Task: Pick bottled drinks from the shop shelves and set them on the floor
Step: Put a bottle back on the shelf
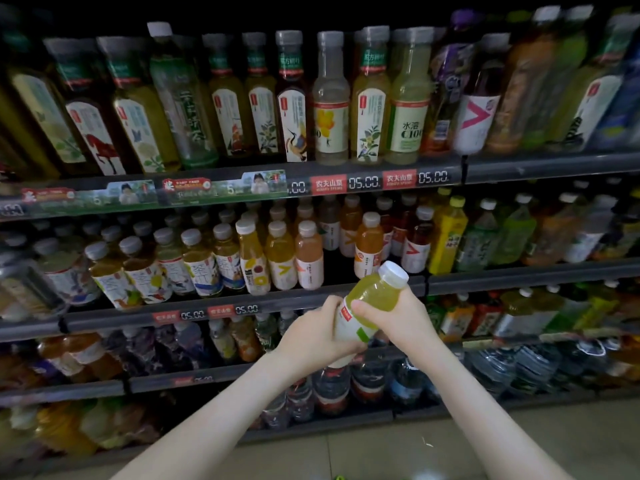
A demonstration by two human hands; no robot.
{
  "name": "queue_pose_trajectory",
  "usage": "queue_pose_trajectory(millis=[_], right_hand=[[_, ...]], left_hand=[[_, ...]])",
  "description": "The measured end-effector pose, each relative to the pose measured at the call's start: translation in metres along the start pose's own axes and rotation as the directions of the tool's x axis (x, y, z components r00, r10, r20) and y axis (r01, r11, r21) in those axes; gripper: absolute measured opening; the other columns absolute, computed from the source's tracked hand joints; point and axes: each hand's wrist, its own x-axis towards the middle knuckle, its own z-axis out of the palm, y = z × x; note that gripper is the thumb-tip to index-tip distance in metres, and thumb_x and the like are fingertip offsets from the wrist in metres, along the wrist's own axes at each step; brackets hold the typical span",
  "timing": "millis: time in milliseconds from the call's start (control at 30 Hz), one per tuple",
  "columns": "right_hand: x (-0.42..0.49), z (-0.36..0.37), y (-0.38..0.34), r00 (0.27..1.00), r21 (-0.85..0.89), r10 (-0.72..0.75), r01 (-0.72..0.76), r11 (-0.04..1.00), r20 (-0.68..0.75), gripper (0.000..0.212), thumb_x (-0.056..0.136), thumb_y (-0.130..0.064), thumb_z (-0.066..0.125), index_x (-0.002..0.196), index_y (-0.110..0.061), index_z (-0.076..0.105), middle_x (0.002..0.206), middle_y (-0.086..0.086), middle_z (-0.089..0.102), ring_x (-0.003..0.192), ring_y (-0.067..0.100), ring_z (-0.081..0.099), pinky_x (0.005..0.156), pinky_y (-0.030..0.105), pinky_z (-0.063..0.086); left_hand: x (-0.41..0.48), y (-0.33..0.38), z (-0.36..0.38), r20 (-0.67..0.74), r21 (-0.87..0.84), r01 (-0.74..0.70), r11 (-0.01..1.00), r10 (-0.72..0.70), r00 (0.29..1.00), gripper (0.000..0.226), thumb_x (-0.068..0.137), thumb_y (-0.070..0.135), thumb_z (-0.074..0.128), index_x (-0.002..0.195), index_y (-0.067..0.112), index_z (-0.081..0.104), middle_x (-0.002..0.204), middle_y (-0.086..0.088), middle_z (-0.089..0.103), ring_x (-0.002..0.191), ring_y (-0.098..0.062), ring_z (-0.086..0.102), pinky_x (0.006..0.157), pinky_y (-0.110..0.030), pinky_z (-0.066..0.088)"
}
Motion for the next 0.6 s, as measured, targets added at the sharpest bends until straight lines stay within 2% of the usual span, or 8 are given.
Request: queue_pose_trajectory(millis=[67,133,233,367,400,467,533,600], right_hand=[[0.012,0.000,0.003,1.000,-0.034,0.005,-0.005,0.999,-0.008,0.063,0.070,-0.040,0.082,0.123,-0.027,0.051,0.103,-0.005,0.068,0.087,0.014,0.067,0.072,0.036,0.058],[0.029,-0.001,0.003,1.000,-0.067,-0.001,-0.001,0.998,-0.017,0.065,0.069,-0.038,0.083,0.125,-0.026,0.051,0.103,-0.006,0.067,0.089,0.013,0.065,0.073,0.031,0.054],[0.056,-0.001,0.002,1.000,-0.089,-0.008,0.005,0.996,-0.025,0.071,0.068,-0.038,0.084,0.129,-0.027,0.050,0.111,-0.005,0.066,0.099,0.013,0.063,0.081,0.031,0.051],[0.085,0.006,-0.002,0.999,-0.113,-0.034,0.034,0.993,-0.005,0.072,0.065,-0.037,0.085,0.127,-0.030,0.050,0.109,-0.009,0.066,0.098,0.011,0.062,0.072,0.024,0.047],[0.090,0.010,-0.003,0.999,-0.114,-0.046,0.046,0.992,0.005,0.070,0.065,-0.036,0.085,0.126,-0.031,0.050,0.108,-0.010,0.065,0.097,0.010,0.062,0.070,0.023,0.045],[0.099,0.016,-0.004,0.997,-0.108,-0.063,0.066,0.992,0.036,0.067,0.065,-0.036,0.086,0.122,-0.034,0.050,0.103,-0.015,0.064,0.095,0.006,0.061,0.071,0.022,0.045],[0.104,0.023,-0.005,0.995,-0.102,-0.075,0.082,0.991,0.067,0.062,0.065,-0.036,0.086,0.115,-0.039,0.049,0.099,-0.020,0.062,0.092,-0.001,0.060,0.070,0.019,0.044],[0.108,0.030,-0.006,0.990,-0.105,-0.094,0.105,0.989,0.103,0.058,0.065,-0.035,0.086,0.106,-0.046,0.047,0.096,-0.022,0.062,0.089,-0.009,0.057,0.067,0.014,0.043]], left_hand=[[0.014,-0.010,-0.007,0.049,-0.040,-0.033,0.999,0.035,0.998,0.069,0.077,0.063,0.062,0.133,0.030,0.038,0.130,0.008,0.057,0.115,-0.012,0.056,0.090,-0.033,0.049],[0.030,-0.022,-0.016,0.018,0.001,-0.053,0.999,0.053,0.998,0.069,0.086,0.065,0.051,0.142,0.028,0.035,0.141,0.007,0.049,0.124,-0.010,0.050,0.096,-0.030,0.046],[0.053,-0.048,-0.032,-0.237,0.057,-0.010,0.998,0.023,0.971,0.053,0.096,0.046,0.048,0.142,0.019,0.038,0.142,-0.004,0.046,0.126,-0.019,0.047,0.097,-0.031,0.041],[0.079,-0.096,-0.062,-0.554,0.166,0.221,0.961,-0.094,0.827,0.057,0.092,0.017,0.054,0.145,0.012,0.035,0.146,-0.026,0.030,0.130,-0.042,0.033,0.103,-0.048,0.034],[0.085,-0.106,-0.071,-0.579,0.203,0.292,0.935,-0.126,0.806,0.061,0.090,0.015,0.055,0.147,0.013,0.033,0.146,-0.029,0.026,0.130,-0.046,0.029,0.103,-0.052,0.033],[0.097,-0.122,-0.085,-0.546,0.267,0.376,0.888,-0.182,0.817,0.068,0.089,0.016,0.055,0.150,0.015,0.025,0.147,-0.031,0.021,0.131,-0.049,0.024,0.103,-0.055,0.032],[0.107,-0.133,-0.094,-0.474,0.255,0.350,0.902,-0.199,0.858,0.070,0.091,0.016,0.055,0.151,0.016,0.020,0.147,-0.028,0.023,0.132,-0.048,0.025,0.102,-0.054,0.033],[0.114,-0.138,-0.098,-0.442,0.178,0.296,0.939,-0.192,0.876,0.068,0.090,0.013,0.057,0.150,0.015,0.023,0.141,-0.026,0.032,0.126,-0.047,0.033,0.094,-0.051,0.039]])
